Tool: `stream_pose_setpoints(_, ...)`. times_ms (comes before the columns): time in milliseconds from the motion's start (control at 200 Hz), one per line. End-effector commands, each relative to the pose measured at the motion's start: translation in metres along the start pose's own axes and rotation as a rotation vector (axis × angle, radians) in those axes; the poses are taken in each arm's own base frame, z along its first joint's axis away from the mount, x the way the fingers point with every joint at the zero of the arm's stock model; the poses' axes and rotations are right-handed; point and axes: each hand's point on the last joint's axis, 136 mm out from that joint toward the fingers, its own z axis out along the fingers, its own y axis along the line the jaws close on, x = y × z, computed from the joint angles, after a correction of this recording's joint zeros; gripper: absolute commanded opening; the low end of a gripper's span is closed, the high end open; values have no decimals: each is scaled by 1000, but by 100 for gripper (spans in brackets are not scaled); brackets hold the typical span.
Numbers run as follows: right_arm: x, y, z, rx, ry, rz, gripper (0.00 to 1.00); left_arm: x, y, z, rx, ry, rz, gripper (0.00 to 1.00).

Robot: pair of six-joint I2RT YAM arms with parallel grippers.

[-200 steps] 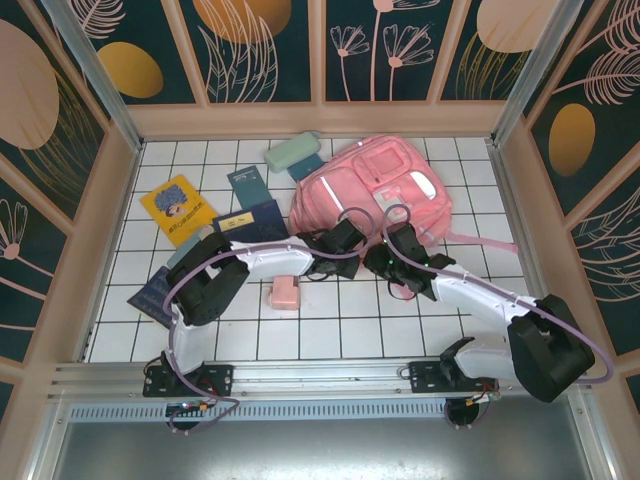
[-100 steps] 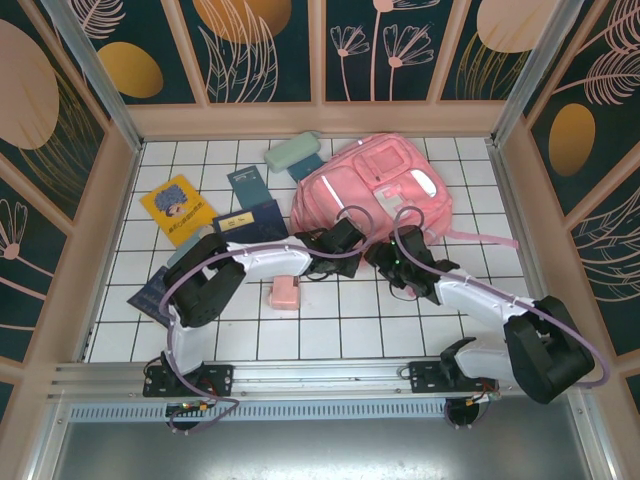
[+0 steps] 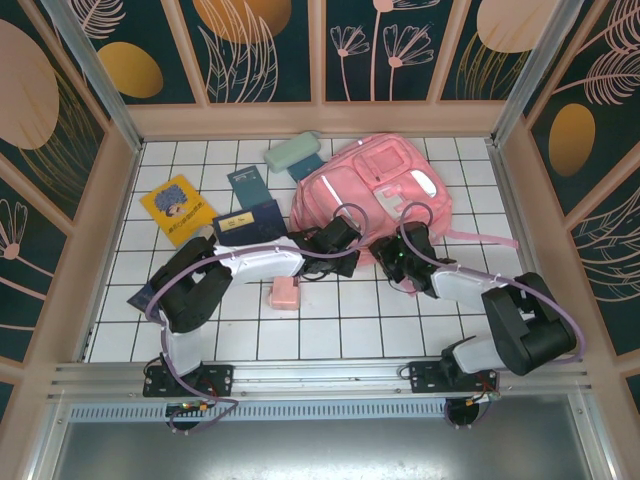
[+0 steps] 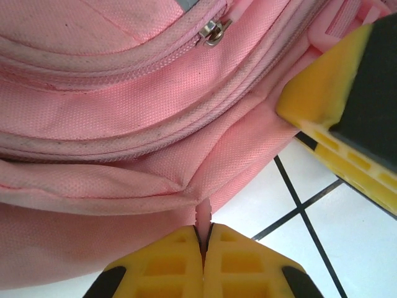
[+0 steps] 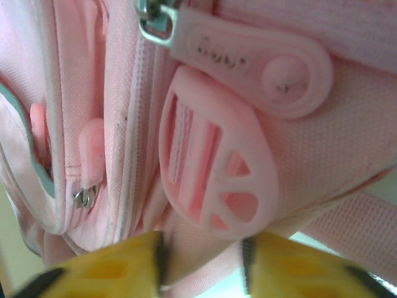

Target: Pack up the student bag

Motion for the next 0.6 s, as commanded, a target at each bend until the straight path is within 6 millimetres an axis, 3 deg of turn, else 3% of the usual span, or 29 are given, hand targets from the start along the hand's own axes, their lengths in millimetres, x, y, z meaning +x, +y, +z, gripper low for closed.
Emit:
stream_pose_setpoints(0,-13,9,-1,-15,-39,23,13,-3,-2,-10,18,-13,-30,0)
stream_pose_setpoints(40,-17,4,-3,3,-53,28,0,-3,0,-10,8,-10,-33,0)
stream_pose_setpoints(175,-33,-6,-16,42,-112,17,0,-4,22,-13,-99,-15,-44,0)
stream_pose_setpoints(370,-51,-18,-29,71,-140,-3,0,-10,83,-25,-252,-14,-115,0)
stream_pose_setpoints(595,-65,-29,-38,98,-152,-29,0,-42,148,-46,-406,-66,-176,0)
